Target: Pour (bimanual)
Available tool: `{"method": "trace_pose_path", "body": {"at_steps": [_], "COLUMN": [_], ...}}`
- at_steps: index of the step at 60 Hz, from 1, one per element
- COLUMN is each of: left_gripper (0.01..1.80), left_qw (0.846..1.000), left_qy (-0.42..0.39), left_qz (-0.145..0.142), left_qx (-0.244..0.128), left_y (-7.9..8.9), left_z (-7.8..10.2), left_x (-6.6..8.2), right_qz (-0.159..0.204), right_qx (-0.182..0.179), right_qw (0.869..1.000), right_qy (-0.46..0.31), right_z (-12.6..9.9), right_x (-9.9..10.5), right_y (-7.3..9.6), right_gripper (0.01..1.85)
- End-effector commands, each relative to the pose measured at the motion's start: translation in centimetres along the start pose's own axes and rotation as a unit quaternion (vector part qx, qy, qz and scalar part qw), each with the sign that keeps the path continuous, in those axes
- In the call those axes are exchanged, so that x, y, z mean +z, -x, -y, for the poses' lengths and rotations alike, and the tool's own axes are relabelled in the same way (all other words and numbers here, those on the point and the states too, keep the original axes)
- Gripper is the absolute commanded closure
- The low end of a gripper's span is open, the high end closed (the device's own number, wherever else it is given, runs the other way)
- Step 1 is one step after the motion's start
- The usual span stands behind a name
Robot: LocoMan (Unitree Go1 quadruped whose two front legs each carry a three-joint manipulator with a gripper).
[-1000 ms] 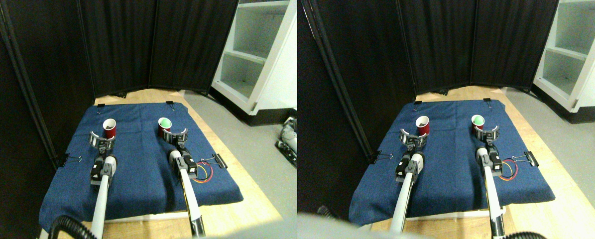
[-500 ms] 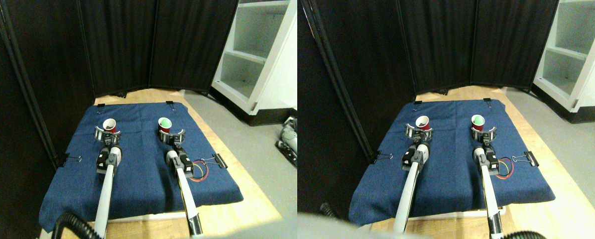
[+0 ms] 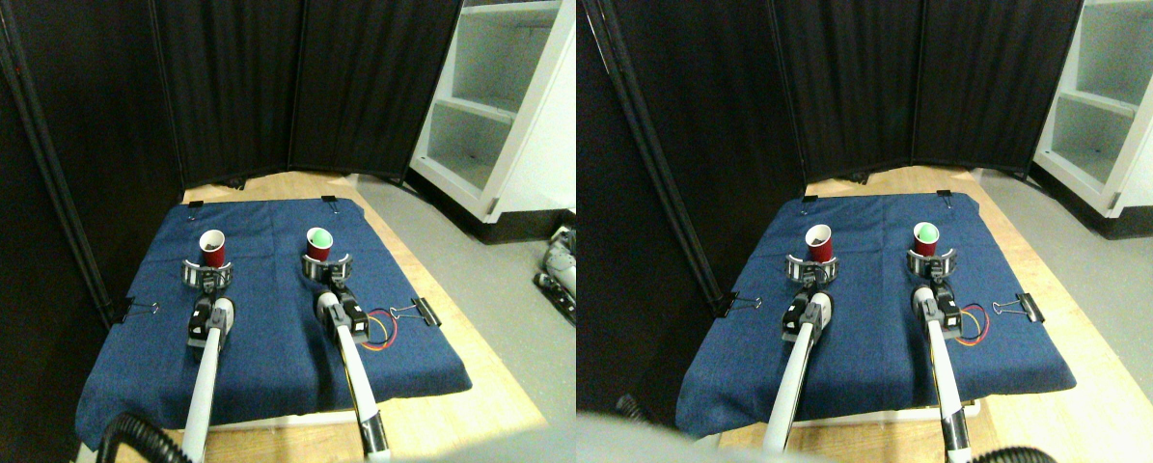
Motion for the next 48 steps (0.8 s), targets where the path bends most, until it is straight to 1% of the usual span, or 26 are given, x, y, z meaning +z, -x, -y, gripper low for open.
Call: {"method": "trace_pose_path", "body": {"at_steps": [1, 8, 17, 22, 25, 31, 37, 42, 46, 48], "left_gripper": [0.64, 0.65, 0.69, 0.67, 0.68, 0.71, 0.71, 0.72, 0.73, 0.73], "left_qw": [1.000, 0.999, 0.999, 0.999, 0.999, 0.998, 0.998, 0.998, 0.998, 0.998], "left_qy": [0.008, 0.021, 0.027, 0.030, 0.036, 0.041, 0.044, 0.056, 0.056, 0.054], "left_qz": [-0.002, -0.012, -0.013, -0.019, -0.017, -0.018, -0.020, -0.024, -0.022, -0.021], "left_qx": [-0.019, -0.021, -0.025, -0.029, -0.030, -0.034, -0.037, -0.033, -0.033, -0.032], "left_y": [-0.4, -0.5, -1.0, -1.1, -1.1, -1.2, -1.3, -1.4, -1.6, -1.7], "left_z": [0.4, 0.4, 0.6, 0.8, 1.0, 1.4, 1.5, 1.6, 1.5, 1.4], "left_x": [0.0, 0.0, -0.1, -0.2, -0.3, -0.5, -0.7, -0.8, -0.8, -0.8], "right_qz": [0.001, 0.009, 0.017, 0.015, 0.012, 0.018, 0.014, 0.013, 0.012, 0.015], "right_qx": [0.017, 0.018, 0.014, 0.018, 0.021, 0.021, 0.021, 0.024, 0.026, 0.022], "right_qw": [1.000, 1.000, 1.000, 1.000, 1.000, 1.000, 0.999, 0.999, 1.000, 1.000], "right_qy": [-0.003, -0.007, -0.005, 0.000, 0.008, -0.014, -0.023, -0.019, -0.009, -0.016], "right_z": [-0.3, -0.2, -0.3, -0.4, -0.5, -0.6, -0.7, -0.6, -0.6, -0.5], "right_x": [-0.3, -0.4, -0.3, -0.1, -0.1, -0.1, -0.2, -0.2, -0.3, -0.4], "right_y": [-0.7, -0.8, -0.9, -1.0, -1.0, -1.1, -1.2, -1.8, -2.0, -2.1], "right_gripper": [0.78, 0.79, 0.79, 0.78, 0.78, 0.79, 0.80, 0.77, 0.76, 0.77]}}
